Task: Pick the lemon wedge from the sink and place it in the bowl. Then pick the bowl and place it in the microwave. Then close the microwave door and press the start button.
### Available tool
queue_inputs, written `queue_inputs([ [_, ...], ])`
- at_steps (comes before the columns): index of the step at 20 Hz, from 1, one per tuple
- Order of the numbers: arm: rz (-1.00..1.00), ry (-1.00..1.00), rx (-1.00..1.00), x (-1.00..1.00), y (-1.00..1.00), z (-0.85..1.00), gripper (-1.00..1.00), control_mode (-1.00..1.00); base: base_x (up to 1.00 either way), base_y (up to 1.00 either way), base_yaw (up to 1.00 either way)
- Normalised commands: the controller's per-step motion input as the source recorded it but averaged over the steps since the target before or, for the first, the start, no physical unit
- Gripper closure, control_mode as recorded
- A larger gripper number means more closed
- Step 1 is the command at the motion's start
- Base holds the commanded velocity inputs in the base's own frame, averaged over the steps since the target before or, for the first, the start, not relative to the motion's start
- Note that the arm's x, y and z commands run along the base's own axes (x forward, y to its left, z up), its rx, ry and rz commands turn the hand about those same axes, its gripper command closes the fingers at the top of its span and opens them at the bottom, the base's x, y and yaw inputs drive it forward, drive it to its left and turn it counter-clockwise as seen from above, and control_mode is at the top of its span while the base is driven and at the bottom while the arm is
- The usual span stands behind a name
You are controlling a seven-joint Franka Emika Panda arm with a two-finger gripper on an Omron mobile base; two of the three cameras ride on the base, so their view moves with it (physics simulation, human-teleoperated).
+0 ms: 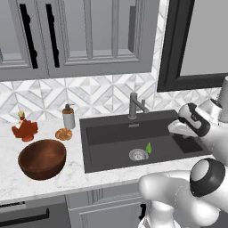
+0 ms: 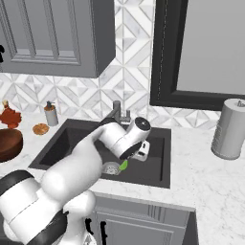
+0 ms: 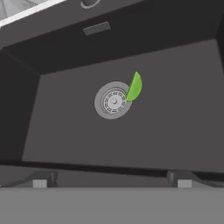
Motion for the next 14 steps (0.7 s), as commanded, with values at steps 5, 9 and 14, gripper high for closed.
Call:
queue_inputs([
  [5, 0.00, 0.01, -0.01, 0.41, 0.22, -0.37, -1.00, -1.00, 0.00, 0.00, 0.00],
  [9, 0.00, 0.01, -0.02, 0.30, 0.20, -0.47, -1.00, -1.00, 0.00, 0.00, 0.00],
  [14, 0.04, 0.01, 0.02, 0.23, -0.10, -0.36, -1.00, -1.00, 0.00, 0.00, 0.00],
])
